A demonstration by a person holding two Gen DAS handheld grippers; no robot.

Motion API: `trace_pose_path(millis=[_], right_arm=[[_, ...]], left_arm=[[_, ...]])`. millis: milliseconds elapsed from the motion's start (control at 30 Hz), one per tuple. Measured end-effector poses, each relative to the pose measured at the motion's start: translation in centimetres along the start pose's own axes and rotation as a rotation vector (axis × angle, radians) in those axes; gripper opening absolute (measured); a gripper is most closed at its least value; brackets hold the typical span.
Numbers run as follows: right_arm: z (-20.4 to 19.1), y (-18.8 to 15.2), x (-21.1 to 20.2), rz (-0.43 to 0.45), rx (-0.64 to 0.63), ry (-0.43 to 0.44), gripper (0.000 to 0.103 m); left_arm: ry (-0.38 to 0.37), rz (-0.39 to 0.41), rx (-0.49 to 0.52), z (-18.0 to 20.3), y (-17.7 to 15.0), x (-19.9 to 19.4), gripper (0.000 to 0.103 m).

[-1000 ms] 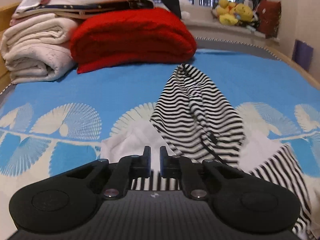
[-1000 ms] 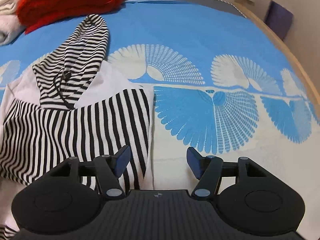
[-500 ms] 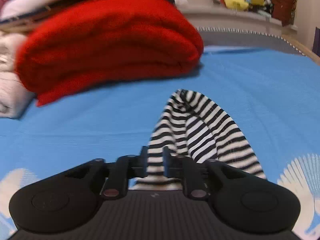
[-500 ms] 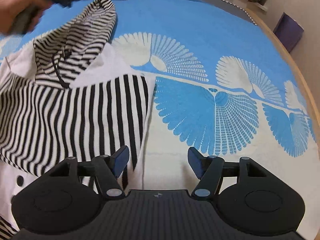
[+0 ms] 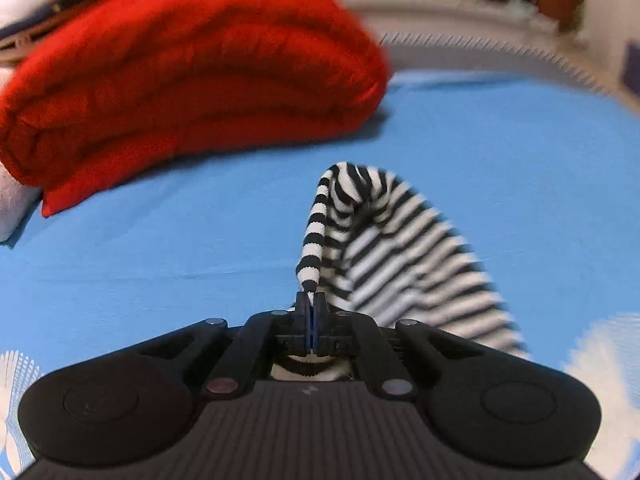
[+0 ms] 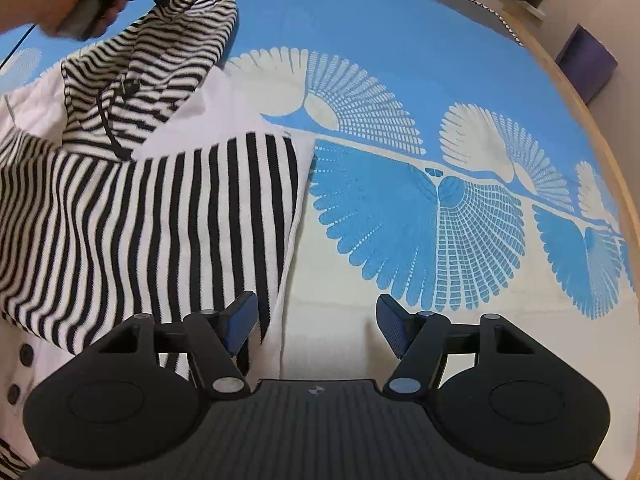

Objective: Fold small clothes

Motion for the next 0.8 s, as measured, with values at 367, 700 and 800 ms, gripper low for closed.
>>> trace_pose_path(millis=[367, 700, 800], right_arm=[[2.0, 1.1, -3.3, 0.096, 0.168, 0.017, 0.066], [2.7, 0.9, -3.9, 0.135, 0.512, 0.26, 0.057], [1.4, 1.0, -2.8, 0.111, 0.578, 0.335, 0.039]], left_arm=[[-0.331, -0.068, 0.179, -6.3, -20.7, -32.2, 0.001], [-0.145, -0.262, -0.405, -17.2, -20.8, -32.1, 0.023], [-0.123, -0.323, -0.504, -16.2, -21.3, -27.8, 0.027]])
Point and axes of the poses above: each gripper's, at about its wrist camera, not at the fingertips, and x roughly the way its jaws point, z to its right, y to its top, the point moved 5 cm from there along x, roughly the way its jaws point, and after that the axes turned 10 degrees about -x, right-handed, at the moved point
